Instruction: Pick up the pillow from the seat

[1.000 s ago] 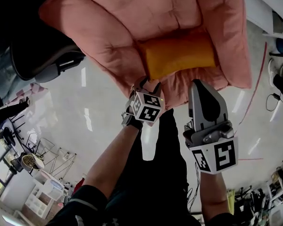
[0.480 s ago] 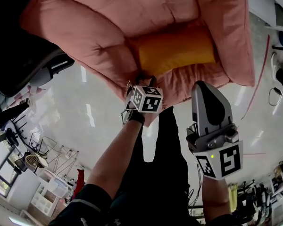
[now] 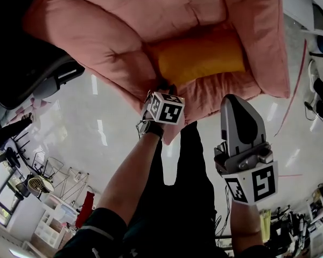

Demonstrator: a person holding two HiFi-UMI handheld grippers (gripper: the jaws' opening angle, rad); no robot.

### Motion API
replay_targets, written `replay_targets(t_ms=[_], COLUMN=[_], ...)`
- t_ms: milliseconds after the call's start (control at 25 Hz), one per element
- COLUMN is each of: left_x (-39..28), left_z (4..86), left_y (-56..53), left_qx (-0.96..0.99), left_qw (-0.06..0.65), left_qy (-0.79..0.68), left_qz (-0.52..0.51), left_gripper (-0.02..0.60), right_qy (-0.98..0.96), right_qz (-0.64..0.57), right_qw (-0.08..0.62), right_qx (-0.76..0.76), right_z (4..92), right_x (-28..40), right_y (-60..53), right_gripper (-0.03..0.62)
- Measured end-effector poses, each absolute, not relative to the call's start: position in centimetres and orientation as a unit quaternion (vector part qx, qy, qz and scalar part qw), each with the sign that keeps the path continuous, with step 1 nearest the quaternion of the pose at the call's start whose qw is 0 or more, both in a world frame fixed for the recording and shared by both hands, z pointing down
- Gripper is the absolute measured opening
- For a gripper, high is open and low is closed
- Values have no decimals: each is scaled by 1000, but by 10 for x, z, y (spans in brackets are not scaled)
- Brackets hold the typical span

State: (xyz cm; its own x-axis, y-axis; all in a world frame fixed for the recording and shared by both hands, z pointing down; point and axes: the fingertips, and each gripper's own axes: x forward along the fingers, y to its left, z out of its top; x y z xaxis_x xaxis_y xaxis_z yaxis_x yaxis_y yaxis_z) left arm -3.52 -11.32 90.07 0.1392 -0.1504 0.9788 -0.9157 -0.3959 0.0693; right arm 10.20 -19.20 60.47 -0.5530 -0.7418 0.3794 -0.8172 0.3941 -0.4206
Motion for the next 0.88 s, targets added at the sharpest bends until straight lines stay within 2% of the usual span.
replay_targets(t_ms=[240, 880], left_x=[-19, 32], left_z=[882, 761], left_y=[-106, -94], left_qx=[679, 767], left_qw=[415, 491], left_qy=[-369, -261], left_qz=[480, 321], left_gripper=[52, 32], right_qy=[-827, -793], right_qz=[290, 302], right_qw=[56, 25], right_qx=[477, 529], right_z=[589, 536], right_x=[105, 139], right_y=[-190, -156], right_gripper=[3, 3])
